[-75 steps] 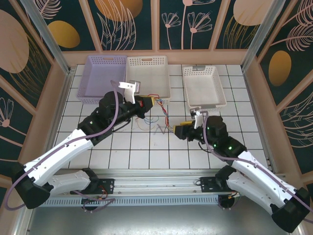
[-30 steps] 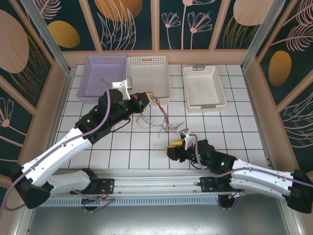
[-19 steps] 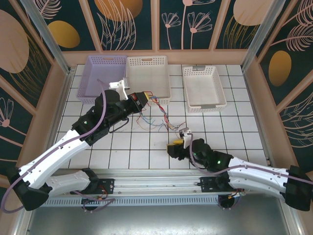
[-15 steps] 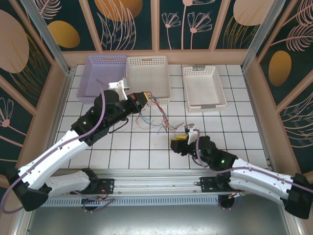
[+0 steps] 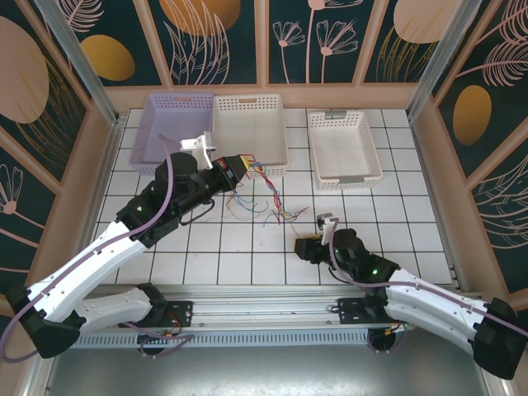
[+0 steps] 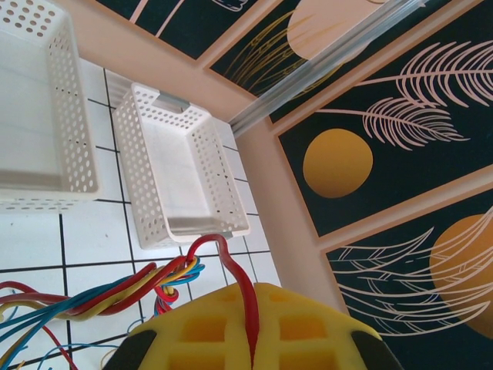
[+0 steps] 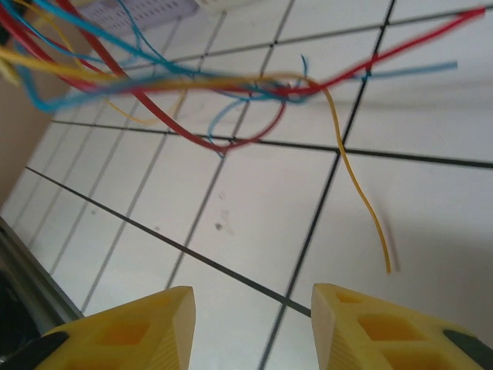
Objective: Untangle the cables
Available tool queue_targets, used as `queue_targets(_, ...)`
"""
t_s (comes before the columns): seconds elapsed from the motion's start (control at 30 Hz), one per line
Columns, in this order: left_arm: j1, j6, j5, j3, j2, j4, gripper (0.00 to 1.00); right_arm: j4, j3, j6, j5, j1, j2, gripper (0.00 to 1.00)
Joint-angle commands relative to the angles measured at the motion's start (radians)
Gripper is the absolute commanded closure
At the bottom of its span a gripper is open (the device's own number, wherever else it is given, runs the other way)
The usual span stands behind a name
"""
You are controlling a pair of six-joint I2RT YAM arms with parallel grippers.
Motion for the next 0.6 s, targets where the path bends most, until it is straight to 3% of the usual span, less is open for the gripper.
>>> queue_targets(0.0,0.005,-0.021,0.012,0.035,-0.022,0.019,1.0,0.074,-0.02,-0.001,0.012,-0.004,0.034,0.56)
queue_targets(0.37,0.004,-0.056,0.046,0.032,-0.024,0.038,1.0,0.325,-0.026,-0.073,0.146,-0.006,0.184,0.52)
queue_targets(0.57,0.004,-0.064,0.053,0.038,-0.026,0.039,1.0,0.42,0.013,-0.105,0.119,-0.03,0.336,0.51)
